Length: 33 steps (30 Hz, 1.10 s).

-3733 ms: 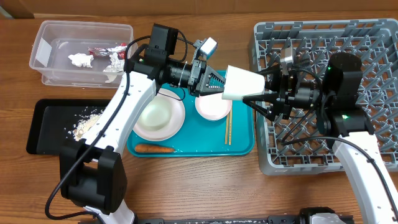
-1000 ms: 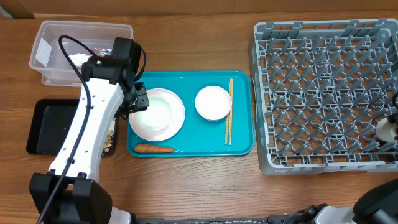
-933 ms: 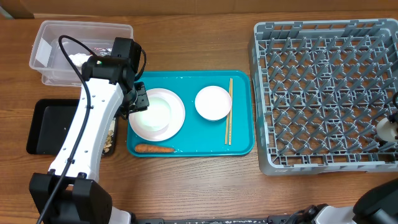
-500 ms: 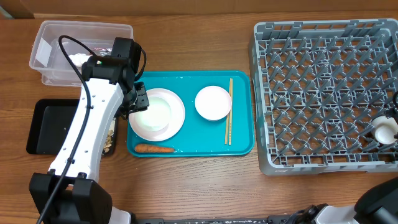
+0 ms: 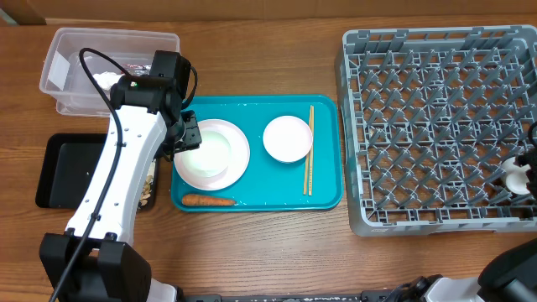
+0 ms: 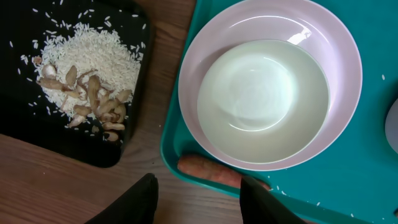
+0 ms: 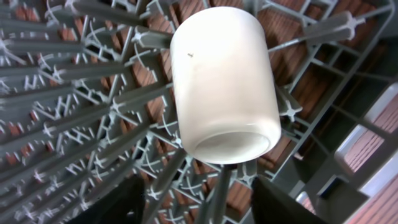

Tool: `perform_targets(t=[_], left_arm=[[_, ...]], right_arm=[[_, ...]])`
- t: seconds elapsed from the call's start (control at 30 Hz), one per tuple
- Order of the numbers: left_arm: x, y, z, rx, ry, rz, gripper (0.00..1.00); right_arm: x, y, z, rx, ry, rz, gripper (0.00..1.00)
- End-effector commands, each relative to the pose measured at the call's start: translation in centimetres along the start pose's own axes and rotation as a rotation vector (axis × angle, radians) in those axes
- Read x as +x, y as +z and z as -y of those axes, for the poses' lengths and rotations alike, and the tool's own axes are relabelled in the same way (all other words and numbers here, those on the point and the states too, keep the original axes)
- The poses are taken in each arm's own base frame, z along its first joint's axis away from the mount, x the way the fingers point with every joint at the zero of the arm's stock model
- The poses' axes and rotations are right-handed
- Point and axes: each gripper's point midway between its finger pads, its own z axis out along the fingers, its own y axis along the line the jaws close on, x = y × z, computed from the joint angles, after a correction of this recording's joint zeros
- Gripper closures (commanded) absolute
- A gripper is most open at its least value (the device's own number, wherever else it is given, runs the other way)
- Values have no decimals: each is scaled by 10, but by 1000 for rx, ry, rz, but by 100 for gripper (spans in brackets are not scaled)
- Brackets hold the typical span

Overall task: Sort waste into correct bins and load items into the dishwasher
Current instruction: 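Carry the cup with the right gripper to the rack's right edge and set it down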

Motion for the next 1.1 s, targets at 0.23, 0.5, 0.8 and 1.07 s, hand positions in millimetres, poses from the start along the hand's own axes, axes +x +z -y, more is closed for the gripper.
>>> perform_targets(t=[0.23,0.5,0.8,1.07], left_arm=[[-3,-10,1,24,-15,29,54],[-3,-10,1,23,-15,29,54],[-3,-10,1,23,-15,29,54],[-3,-10,1,23,-15,29,54]], right_arm=[[-7,2,3,18,0,23,80],[-5,15,7,25,1,25,85],[-9,14,12,52,0,45,85],[-20,15,8,39,-6,86,85]])
